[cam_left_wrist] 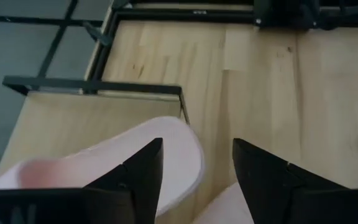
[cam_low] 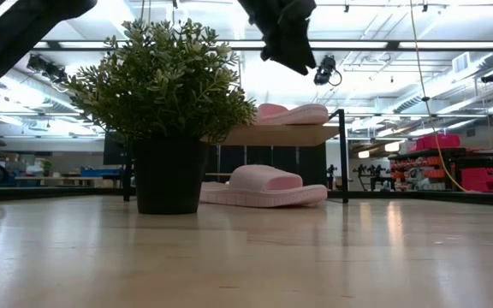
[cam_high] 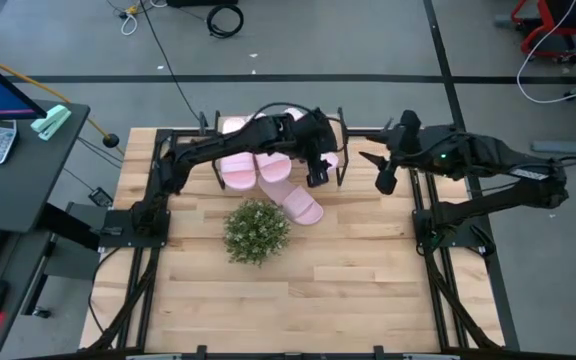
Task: Pick and place slides into the shelf
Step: Put the pink slide on the shelf
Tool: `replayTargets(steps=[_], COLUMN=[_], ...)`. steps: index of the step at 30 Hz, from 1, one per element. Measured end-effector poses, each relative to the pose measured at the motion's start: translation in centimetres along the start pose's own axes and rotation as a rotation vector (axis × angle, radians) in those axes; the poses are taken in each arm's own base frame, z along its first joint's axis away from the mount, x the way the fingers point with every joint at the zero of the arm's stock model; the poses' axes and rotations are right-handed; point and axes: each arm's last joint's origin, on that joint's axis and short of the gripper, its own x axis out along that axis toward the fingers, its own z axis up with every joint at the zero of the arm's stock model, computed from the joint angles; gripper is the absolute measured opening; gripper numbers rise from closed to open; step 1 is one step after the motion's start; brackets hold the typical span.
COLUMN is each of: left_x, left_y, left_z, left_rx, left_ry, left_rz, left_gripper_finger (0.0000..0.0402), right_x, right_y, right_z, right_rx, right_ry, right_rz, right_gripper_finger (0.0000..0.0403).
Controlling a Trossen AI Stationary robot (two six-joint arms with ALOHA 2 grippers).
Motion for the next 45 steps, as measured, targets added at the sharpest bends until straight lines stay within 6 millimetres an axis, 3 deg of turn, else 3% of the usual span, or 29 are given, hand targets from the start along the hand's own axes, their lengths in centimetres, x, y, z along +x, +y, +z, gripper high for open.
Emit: replayTargets(steps=[9,17,25,45], left_x=[2.3,2.6,3.6,7.1], left_y=[-3.0,-5.2,-6.2,-8.7], left_z=[-0.4,-0.5,-0.7,-2.0], left_rx=[0.029,0.012,-0.001,0.138], left_ry=[0.042,0.053,0.045,0.102], left_rz=[0.146,0.264,0.397,0.386], left_gripper_finger=[0.0237,0.0258,0.0259,0.0268], right_x=[-2.6,-3.7,-5.3,-5.4], right_y=[-1.1,-0.2,0.7,1.1], right_z=[-0.2,-2.7,-3.8,-3.6], right_rx=[0.058,0.001,-0.008,0.0], right_ry=[-0.066,0.145,0.209,0.192], right_rz=[0.042,0.178,0.28,0.294], right_gripper_finger=[0.0197,0.0197,0.0197,0.0196])
